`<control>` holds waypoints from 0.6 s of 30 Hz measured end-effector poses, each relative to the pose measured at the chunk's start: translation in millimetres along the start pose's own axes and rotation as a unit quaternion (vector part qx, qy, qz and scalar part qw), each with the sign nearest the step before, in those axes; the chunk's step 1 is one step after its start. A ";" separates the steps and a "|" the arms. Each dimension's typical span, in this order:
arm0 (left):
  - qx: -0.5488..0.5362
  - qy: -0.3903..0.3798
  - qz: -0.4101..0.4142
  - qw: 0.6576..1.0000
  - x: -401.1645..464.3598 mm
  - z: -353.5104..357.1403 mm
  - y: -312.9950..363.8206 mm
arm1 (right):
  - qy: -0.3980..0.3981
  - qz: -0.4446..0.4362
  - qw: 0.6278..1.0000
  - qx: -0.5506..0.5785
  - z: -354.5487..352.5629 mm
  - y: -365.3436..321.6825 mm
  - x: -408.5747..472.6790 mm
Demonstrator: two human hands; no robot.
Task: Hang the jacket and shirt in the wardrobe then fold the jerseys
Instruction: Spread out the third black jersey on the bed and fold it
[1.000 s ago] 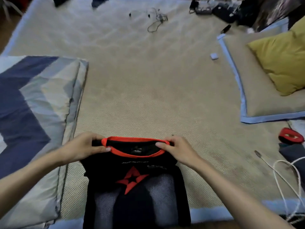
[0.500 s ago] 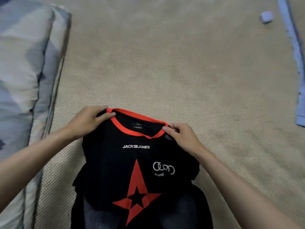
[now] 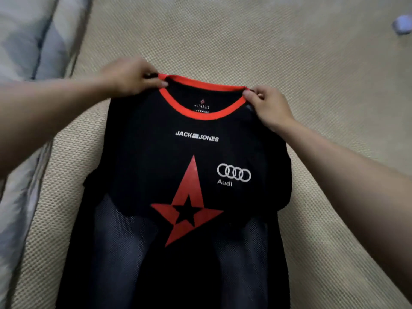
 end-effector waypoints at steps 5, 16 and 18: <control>-0.102 -0.156 -0.082 0.979 15.2 -15.8 -7.9 | -0.064 0.035 0.997 0.021 15.3 2.8 28.1; -0.229 -0.315 -0.215 0.895 -26.1 -59.0 -60.4 | -0.093 0.080 0.990 0.068 19.8 -2.9 24.1; -0.319 -0.276 -0.212 0.882 -31.2 -59.0 -62.3 | -0.091 0.080 0.991 0.057 19.4 -5.3 22.7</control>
Point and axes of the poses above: each hand's wrist, its own x-axis towards the middle knuckle, its own z-axis out of the palm, y = z × x, the point moved 1 cm from there along x, towards the middle knuckle, and after that the axes turned 5 degrees about y, right-handed, at the moved point
